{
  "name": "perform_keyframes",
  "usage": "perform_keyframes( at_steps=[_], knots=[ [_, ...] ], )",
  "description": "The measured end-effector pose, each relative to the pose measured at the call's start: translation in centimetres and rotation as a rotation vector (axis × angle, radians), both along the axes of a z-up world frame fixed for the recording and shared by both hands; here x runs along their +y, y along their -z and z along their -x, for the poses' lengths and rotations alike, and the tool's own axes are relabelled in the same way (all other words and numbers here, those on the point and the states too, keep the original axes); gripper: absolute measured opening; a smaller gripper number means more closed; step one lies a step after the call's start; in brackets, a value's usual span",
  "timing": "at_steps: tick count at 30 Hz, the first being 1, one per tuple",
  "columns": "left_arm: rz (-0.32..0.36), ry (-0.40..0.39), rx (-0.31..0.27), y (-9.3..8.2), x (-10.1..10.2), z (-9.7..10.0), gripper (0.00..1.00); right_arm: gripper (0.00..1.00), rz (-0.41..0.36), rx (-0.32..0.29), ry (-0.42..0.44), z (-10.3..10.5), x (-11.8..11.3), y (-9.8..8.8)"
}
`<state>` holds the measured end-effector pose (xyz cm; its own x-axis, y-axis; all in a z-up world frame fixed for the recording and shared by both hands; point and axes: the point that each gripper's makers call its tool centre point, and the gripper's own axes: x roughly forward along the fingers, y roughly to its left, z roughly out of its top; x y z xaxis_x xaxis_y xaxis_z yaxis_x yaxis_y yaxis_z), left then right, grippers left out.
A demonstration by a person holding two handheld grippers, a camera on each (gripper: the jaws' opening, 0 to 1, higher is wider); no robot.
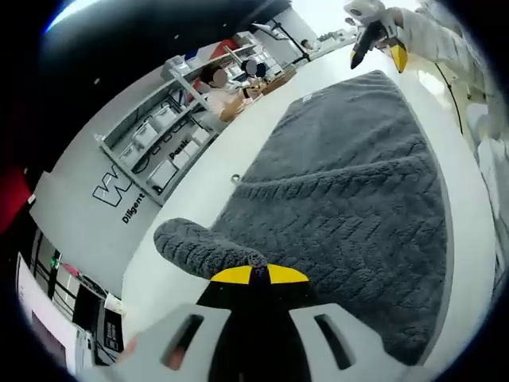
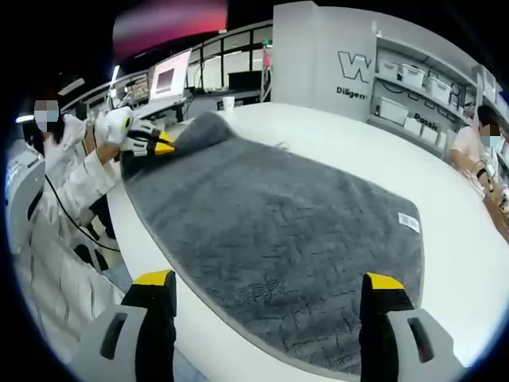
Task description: Open the folded towel by lifting each exposed corner and separating the folded layers until the towel lies flat within the target outline without major curled edges
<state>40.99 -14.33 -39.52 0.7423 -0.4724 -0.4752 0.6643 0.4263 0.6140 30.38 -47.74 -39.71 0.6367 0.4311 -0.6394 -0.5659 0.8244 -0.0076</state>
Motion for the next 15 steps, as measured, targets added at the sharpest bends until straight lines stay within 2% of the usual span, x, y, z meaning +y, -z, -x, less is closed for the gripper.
perform_keyframes(
  at_steps=[7,11,14,15],
  knots=[
    [-0.048,0.075,0.031,0.8,-1.1,0.9,0.03,0.95,-0.003,0.008,-0.002,0.2,0.0,0.3],
    [-0.045,0.087,0.062,1.4,-1.3,1.0,0.03,0.94,-0.009,0.008,0.001,0.3,0.0,0.3],
    [-0.020,0.099,0.106,2.1,-1.8,1.3,0.04,0.94,-0.012,0.010,-0.001,0.4,0.1,0.3],
    [0.002,0.095,0.138,2.5,-1.9,1.4,0.04,0.94,-0.014,0.011,-0.002,0.4,0.1,0.4]
  ],
)
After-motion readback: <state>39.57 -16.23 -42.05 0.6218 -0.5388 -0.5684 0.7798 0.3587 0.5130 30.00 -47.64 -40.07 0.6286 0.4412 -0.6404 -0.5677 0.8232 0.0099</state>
